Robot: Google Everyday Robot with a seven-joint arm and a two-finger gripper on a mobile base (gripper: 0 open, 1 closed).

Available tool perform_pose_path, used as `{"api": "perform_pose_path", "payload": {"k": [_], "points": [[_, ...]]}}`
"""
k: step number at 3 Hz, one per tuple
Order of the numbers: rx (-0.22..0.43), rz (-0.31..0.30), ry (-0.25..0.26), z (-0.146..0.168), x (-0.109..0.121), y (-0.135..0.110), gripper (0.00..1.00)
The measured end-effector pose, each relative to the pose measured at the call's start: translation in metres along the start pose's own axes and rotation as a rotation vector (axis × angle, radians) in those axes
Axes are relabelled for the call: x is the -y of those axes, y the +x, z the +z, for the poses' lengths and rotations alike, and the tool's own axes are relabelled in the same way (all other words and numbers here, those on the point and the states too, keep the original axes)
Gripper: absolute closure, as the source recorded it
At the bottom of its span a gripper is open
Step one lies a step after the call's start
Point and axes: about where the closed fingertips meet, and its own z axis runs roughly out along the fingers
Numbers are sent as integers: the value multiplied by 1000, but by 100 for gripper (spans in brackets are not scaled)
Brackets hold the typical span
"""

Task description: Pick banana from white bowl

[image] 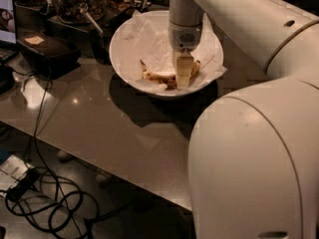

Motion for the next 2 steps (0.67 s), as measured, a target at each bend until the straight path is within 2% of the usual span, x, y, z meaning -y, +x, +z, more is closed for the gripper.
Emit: {"api": "perform_pose_path", "payload": {"k": [2], "points": [[1,-15,-23,12,4,-4,39]]}}
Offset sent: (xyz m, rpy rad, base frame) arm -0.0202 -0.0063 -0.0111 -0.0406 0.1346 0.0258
